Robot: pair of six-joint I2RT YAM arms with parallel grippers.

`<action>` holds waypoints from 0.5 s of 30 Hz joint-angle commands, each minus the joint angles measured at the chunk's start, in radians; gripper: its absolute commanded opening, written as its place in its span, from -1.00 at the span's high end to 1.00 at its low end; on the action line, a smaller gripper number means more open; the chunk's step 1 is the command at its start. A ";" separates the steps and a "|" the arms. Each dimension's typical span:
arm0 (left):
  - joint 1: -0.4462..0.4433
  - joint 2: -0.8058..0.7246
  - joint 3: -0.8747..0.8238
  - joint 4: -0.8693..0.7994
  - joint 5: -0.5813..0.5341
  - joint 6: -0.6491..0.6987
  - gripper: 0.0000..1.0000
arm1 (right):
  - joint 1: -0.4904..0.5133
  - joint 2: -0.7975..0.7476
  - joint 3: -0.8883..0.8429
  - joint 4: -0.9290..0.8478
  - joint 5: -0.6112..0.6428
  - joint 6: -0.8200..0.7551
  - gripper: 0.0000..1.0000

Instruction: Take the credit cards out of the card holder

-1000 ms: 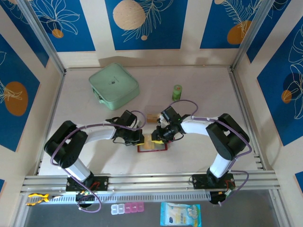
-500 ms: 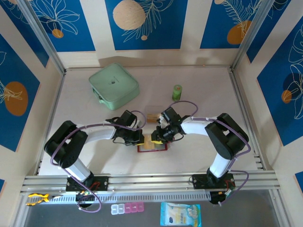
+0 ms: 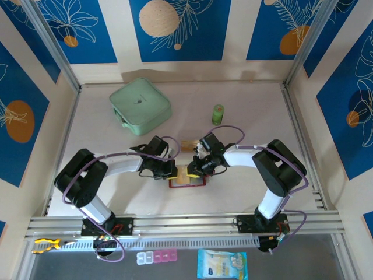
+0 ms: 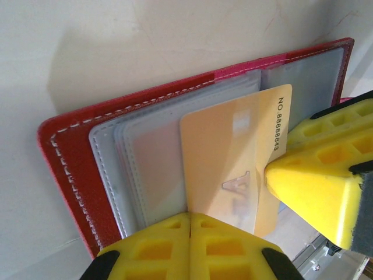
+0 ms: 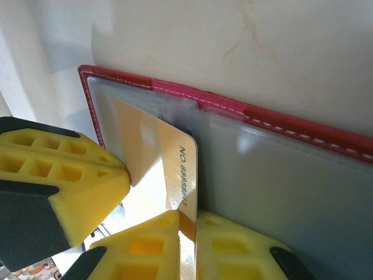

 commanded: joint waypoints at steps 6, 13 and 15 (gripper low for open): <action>-0.002 0.009 -0.012 -0.070 -0.046 0.010 1.00 | -0.008 -0.032 -0.019 -0.029 0.008 -0.003 0.80; -0.002 0.005 -0.015 -0.071 -0.047 0.010 1.00 | -0.035 -0.074 -0.033 -0.081 0.024 -0.036 0.82; -0.002 0.005 -0.015 -0.071 -0.047 0.010 1.00 | -0.044 -0.087 -0.031 -0.105 0.030 -0.053 0.82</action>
